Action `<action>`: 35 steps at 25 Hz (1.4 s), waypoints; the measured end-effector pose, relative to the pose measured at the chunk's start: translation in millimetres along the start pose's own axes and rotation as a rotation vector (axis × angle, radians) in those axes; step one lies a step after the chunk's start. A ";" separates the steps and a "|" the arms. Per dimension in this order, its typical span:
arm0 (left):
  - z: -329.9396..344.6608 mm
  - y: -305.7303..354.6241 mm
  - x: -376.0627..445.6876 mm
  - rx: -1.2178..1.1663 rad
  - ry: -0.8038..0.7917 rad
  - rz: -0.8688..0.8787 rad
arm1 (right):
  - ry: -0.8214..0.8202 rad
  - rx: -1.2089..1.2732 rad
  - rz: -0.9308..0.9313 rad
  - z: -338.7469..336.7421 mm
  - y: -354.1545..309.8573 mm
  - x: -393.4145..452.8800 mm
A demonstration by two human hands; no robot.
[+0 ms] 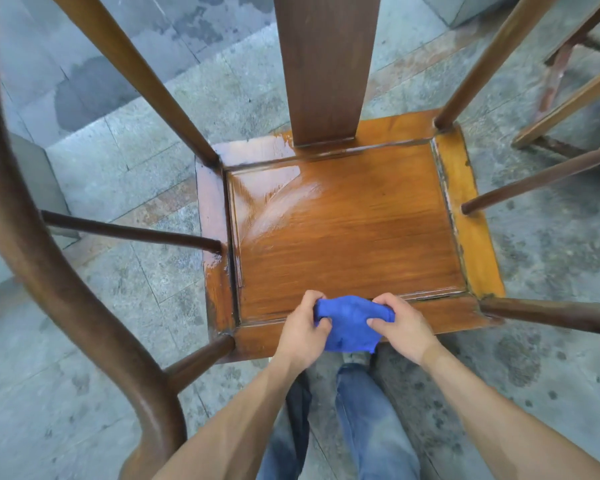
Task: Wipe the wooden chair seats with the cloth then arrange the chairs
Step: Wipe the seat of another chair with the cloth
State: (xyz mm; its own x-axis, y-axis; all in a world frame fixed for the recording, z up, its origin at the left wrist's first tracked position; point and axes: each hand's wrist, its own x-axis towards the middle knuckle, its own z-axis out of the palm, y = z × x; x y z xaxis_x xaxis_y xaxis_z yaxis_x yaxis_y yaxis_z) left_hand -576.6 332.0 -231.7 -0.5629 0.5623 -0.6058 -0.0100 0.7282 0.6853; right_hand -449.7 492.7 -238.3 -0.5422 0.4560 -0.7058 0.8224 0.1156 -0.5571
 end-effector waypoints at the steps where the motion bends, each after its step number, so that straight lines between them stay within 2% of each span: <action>1: -9.9 12.8 -8.8 -0.074 0.029 0.029 | -0.002 0.085 -0.035 -12.9 -9.8 -12.0; 5: -66.3 102.7 -52.3 -0.280 0.112 0.244 | 0.116 0.212 -0.269 -91.8 -89.7 -78.7; 8: -123.6 197.4 -90.3 -0.319 0.142 0.512 | 0.249 0.286 -0.491 -160.6 -168.2 -143.3; 11: -178.3 292.7 -138.5 -0.344 0.125 0.698 | 0.399 0.374 -0.668 -218.4 -238.9 -213.4; 15: -228.5 386.5 -189.3 -0.397 0.151 0.902 | 0.511 0.486 -0.872 -267.7 -307.1 -291.1; 19: -260.9 442.8 -229.0 -0.419 0.157 1.072 | 0.631 0.570 -1.039 -294.6 -348.0 -350.7; 22: -268.1 463.4 -244.7 -0.417 0.100 1.143 | 0.698 0.564 -1.078 -301.1 -356.4 -375.9; 27: -241.8 473.0 -255.4 -0.414 -0.025 1.209 | 0.804 0.591 -1.016 -296.6 -327.7 -407.4; 35: -100.8 517.8 -273.6 -0.408 -0.358 1.235 | 1.195 0.583 -0.757 -319.4 -210.8 -484.8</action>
State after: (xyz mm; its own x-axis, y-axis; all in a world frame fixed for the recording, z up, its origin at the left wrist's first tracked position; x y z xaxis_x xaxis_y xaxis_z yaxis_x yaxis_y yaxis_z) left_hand -511.1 515.8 329.6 -0.1381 0.8765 0.4612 0.0642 -0.4568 0.8873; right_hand -305.1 529.1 361.0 -0.1032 0.9063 0.4099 0.0904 0.4190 -0.9035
